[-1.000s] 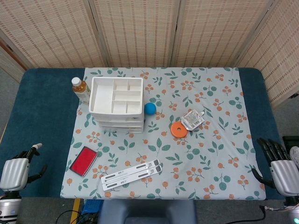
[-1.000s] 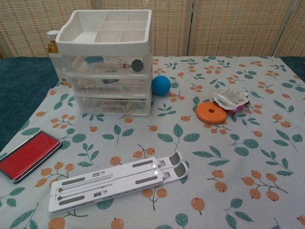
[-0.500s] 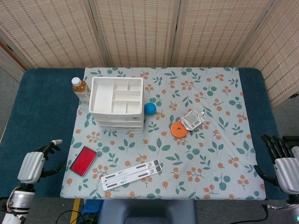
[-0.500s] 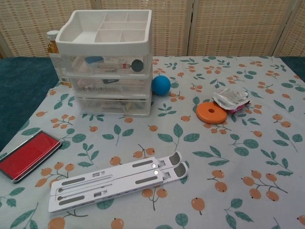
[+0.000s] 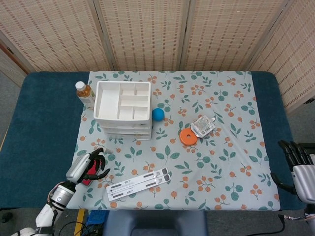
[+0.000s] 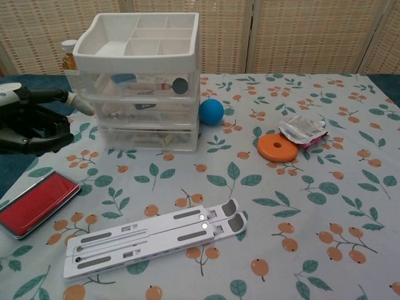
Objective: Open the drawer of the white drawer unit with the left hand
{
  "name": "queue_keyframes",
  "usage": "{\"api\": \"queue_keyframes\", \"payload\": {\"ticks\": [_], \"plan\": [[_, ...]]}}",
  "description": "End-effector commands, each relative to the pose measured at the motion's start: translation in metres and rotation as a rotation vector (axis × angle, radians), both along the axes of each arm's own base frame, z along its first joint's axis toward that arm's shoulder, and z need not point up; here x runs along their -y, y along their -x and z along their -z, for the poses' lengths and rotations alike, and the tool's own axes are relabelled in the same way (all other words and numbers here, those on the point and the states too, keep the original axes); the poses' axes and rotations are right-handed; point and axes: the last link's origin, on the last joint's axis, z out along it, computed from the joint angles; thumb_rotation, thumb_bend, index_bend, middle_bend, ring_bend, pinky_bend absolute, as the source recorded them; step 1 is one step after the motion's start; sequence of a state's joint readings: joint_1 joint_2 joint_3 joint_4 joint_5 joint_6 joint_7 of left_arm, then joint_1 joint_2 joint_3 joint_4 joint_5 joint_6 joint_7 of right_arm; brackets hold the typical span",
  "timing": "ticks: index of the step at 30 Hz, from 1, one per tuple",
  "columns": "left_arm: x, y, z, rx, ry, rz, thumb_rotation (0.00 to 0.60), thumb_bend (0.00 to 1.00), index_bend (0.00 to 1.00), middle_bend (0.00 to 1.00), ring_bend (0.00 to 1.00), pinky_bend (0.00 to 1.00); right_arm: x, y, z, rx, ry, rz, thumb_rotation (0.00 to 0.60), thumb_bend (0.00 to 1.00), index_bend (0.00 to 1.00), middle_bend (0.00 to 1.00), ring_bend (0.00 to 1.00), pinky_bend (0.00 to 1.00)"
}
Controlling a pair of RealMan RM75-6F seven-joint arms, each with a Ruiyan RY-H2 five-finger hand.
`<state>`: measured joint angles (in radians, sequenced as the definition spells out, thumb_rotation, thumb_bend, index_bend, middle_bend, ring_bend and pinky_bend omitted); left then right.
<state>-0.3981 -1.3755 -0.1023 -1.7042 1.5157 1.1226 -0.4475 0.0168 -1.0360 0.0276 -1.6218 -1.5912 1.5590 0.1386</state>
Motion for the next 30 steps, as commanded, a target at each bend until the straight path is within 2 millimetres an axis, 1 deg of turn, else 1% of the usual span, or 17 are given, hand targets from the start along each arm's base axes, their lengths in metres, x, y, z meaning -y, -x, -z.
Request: {"api": "queue_keyframes", "payload": {"ticks": [1, 2, 5, 7, 12, 16, 18, 24, 30], "plan": [[-0.007, -0.018, 0.029, 0.1, 0.129, -0.027, 0.6, 0.29, 0.3, 0.74, 0.79, 1.0, 0.0, 0.0, 0.0, 0.001, 0.0, 0.0, 0.6, 0.31, 0.01, 0.06, 0.0, 0.05], [-0.008, -0.022, 0.037, 0.129, 0.168, -0.045, 0.6, 0.29, 0.3, 0.76, 0.82, 1.0, 0.0, 0.0, 0.0, 0.0, 0.0, 0.0, 0.6, 0.31, 0.01, 0.06, 0.0, 0.05], [-0.012, -0.033, 0.055, 0.208, 0.246, -0.092, 0.6, 0.29, 0.3, 0.82, 0.89, 1.0, -0.001, -0.001, -0.001, -0.001, 0.004, 0.002, 0.6, 0.31, 0.01, 0.06, 0.0, 0.05], [-0.015, -0.039, 0.063, 0.248, 0.272, -0.117, 0.6, 0.29, 0.28, 0.86, 0.92, 1.0, -0.002, -0.001, -0.002, -0.001, 0.008, 0.005, 0.6, 0.31, 0.01, 0.06, 0.0, 0.05], [-0.022, -0.054, 0.084, 0.363, 0.31, -0.2, 0.6, 0.28, 0.24, 0.91, 0.99, 1.0, -0.002, -0.001, -0.003, -0.001, 0.014, 0.013, 0.6, 0.31, 0.01, 0.06, 0.0, 0.05], [-0.025, -0.062, 0.099, 0.426, 0.351, -0.268, 0.6, 0.29, 0.17, 0.92, 1.0, 1.0, -0.002, -0.001, -0.002, -0.003, 0.011, 0.015, 0.6, 0.31, 0.01, 0.06, 0.0, 0.05], [-0.027, -0.066, 0.105, 0.465, 0.367, -0.309, 0.6, 0.29, 0.15, 0.92, 1.0, 1.0, -0.002, -0.001, -0.002, -0.003, 0.012, 0.015, 0.6, 0.31, 0.01, 0.06, 0.0, 0.05], [-0.034, -0.076, 0.119, 0.589, 0.357, -0.433, 0.6, 0.29, 0.14, 0.93, 1.0, 1.0, -0.001, -0.002, -0.002, -0.004, 0.012, 0.015, 0.6, 0.31, 0.01, 0.06, 0.0, 0.05], [-0.036, -0.079, 0.127, 0.669, 0.307, -0.527, 0.6, 0.29, 0.14, 0.93, 1.0, 1.0, -0.002, 0.0, -0.002, -0.004, 0.015, 0.022, 0.6, 0.31, 0.01, 0.06, 0.0, 0.05]]}}
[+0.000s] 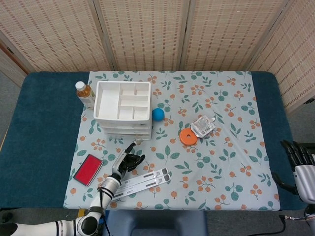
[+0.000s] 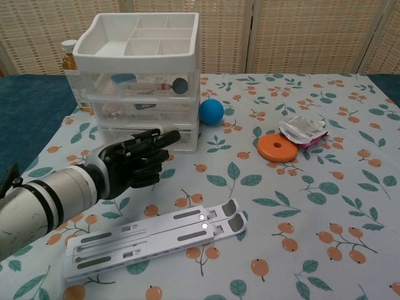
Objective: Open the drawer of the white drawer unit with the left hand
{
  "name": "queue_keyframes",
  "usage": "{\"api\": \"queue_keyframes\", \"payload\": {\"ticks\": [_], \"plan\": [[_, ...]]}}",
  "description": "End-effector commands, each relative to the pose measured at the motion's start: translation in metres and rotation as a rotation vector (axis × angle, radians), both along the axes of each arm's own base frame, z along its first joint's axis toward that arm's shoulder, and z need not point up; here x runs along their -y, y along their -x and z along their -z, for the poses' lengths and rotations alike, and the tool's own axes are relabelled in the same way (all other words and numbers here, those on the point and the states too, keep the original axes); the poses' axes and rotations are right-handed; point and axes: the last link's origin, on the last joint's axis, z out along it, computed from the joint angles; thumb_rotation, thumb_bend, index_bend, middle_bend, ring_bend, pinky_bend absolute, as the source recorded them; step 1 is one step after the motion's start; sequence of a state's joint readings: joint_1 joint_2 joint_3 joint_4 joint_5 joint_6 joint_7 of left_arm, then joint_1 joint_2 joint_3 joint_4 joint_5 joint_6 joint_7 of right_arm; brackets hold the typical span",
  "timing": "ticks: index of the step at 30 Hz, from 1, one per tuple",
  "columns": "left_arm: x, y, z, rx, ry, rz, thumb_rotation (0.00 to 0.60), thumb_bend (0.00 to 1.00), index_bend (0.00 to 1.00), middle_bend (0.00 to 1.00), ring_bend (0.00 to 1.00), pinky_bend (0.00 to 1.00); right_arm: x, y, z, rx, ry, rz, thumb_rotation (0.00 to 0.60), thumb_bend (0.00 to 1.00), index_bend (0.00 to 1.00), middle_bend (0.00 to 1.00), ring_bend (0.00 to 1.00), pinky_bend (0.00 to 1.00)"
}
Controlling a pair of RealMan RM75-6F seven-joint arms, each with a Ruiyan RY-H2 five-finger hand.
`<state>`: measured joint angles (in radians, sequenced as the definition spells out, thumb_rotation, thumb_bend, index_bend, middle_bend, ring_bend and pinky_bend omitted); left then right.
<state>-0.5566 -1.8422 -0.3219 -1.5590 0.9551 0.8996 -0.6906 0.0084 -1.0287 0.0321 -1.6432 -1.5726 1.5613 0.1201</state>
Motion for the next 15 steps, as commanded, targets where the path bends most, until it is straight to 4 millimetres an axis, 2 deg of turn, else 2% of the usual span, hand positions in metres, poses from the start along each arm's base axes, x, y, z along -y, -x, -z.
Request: {"api": "queue_keyframes", "payload": {"ticks": [1, 15], "plan": [[-0.003, 0.0, 0.003, 0.037, -0.013, -0.063, 0.6, 0.29, 0.14, 0.93, 1.0, 1.0, 0.0, 0.0, 0.0, 0.0, 0.001, 0.001, 0.6, 0.31, 0.01, 0.06, 0.0, 0.05], [-0.015, 0.004, 0.006, 0.123, -0.069, -0.214, 0.6, 0.29, 0.17, 0.93, 1.0, 1.0, -0.002, -0.001, 0.0, 0.0, 0.005, 0.004, 0.6, 0.31, 0.01, 0.06, 0.0, 0.05]]}}
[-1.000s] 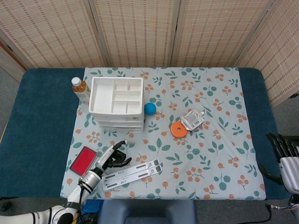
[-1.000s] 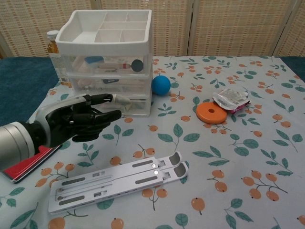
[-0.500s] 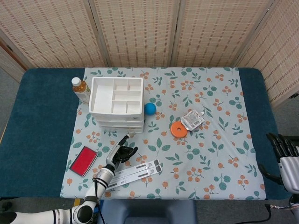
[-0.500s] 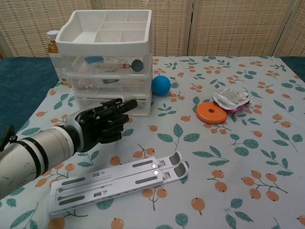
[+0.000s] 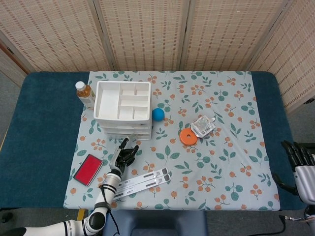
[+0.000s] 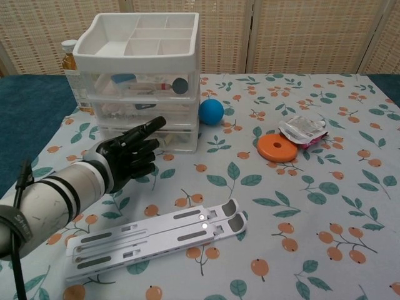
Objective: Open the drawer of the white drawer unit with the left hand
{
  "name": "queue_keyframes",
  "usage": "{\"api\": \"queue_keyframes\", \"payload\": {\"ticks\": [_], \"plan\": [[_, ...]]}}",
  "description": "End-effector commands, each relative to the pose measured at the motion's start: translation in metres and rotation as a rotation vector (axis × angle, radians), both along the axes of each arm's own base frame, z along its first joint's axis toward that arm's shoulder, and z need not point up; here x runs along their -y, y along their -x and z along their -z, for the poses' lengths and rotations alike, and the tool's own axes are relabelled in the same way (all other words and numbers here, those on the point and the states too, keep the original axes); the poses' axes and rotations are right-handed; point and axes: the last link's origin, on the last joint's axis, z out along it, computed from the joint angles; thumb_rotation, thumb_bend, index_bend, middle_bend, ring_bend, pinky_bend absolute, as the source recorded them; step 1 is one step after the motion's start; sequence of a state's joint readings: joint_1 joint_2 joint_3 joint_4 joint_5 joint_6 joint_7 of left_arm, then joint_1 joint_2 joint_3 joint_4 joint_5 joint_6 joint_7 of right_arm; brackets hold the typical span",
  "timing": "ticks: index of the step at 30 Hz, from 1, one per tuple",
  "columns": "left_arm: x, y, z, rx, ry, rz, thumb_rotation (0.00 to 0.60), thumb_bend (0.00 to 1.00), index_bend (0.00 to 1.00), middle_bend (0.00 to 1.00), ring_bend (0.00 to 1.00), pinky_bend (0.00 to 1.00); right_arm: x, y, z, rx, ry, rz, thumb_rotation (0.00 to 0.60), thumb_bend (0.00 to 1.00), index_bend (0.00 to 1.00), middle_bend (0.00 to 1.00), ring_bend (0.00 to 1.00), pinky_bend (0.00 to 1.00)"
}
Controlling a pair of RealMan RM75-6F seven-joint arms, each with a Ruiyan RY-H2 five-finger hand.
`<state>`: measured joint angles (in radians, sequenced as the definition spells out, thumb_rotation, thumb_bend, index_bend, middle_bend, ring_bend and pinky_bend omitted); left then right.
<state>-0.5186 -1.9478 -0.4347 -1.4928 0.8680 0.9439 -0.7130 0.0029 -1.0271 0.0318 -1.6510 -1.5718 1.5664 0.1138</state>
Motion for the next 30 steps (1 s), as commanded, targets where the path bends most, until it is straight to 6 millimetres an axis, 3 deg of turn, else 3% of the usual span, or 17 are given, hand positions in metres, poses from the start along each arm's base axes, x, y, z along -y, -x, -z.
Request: {"api": "queue_keyframes", "payload": {"ticks": [1, 30], "plan": [[-0.001, 0.001, 0.0, 0.009, -0.005, -0.017, 0.6, 0.29, 0.17, 0.93, 1.0, 1.0, 0.0, 0.0, 0.0, 0.0, 0.0, 0.0, 0.6, 0.31, 0.01, 0.06, 0.0, 0.05], [-0.021, -0.008, 0.005, 0.135, -0.036, -0.127, 0.6, 0.29, 0.21, 0.93, 1.0, 1.0, -0.005, -0.001, -0.002, -0.01, 0.005, 0.021, 0.6, 0.31, 0.01, 0.06, 0.0, 0.05]]}}
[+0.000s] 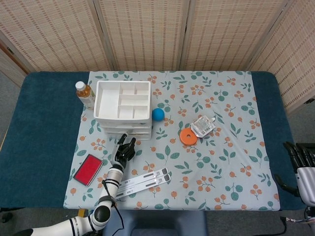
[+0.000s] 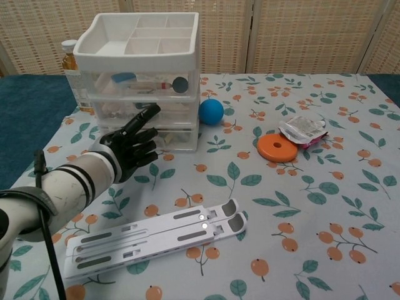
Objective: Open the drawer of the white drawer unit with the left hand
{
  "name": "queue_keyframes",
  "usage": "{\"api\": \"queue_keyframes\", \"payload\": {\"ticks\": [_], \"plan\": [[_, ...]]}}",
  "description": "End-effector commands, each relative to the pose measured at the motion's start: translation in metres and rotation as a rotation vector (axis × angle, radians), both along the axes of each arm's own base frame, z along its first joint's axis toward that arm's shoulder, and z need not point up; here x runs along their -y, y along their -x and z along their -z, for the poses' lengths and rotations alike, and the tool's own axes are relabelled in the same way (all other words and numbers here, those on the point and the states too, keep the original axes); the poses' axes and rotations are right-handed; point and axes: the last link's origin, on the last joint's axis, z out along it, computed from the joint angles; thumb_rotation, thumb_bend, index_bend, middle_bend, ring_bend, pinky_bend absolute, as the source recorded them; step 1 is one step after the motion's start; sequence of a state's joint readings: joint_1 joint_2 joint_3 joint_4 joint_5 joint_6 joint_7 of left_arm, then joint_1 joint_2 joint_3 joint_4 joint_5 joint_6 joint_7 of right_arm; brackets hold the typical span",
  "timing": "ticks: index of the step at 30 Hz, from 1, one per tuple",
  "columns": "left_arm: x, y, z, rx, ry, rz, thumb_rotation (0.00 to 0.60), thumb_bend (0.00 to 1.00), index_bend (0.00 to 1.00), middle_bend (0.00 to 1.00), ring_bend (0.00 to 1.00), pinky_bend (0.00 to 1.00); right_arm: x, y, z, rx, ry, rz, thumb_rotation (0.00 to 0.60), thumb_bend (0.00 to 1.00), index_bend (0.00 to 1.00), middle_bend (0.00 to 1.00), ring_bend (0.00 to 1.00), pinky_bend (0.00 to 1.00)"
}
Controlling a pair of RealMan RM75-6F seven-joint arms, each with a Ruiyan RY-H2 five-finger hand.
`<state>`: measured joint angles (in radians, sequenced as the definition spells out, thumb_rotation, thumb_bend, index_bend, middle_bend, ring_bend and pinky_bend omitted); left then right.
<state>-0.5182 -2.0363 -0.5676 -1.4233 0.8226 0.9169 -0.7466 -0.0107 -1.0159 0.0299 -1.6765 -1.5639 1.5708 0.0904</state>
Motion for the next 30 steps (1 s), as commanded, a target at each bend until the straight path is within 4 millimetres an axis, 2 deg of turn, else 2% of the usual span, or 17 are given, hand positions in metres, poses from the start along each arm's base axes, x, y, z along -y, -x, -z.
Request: {"api": "queue_keyframes", "payload": {"ticks": [1, 17, 30], "plan": [[-0.002, -0.001, 0.001, 0.011, 0.003, -0.004, 0.6, 0.29, 0.21, 0.93, 1.0, 1.0, 0.0, 0.0, 0.0, -0.002, -0.001, 0.001, 0.6, 0.31, 0.01, 0.06, 0.0, 0.05], [-0.012, -0.001, 0.003, 0.051, 0.029, -0.041, 0.6, 0.29, 0.23, 0.93, 1.0, 1.0, -0.001, 0.001, -0.001, -0.002, 0.003, 0.011, 0.6, 0.31, 0.01, 0.06, 0.0, 0.05], [-0.019, 0.0, 0.004, 0.041, 0.036, -0.048, 0.6, 0.29, 0.29, 0.93, 1.0, 1.0, -0.002, 0.002, -0.001, -0.001, 0.006, 0.015, 0.6, 0.31, 0.01, 0.06, 0.0, 0.05]]}}
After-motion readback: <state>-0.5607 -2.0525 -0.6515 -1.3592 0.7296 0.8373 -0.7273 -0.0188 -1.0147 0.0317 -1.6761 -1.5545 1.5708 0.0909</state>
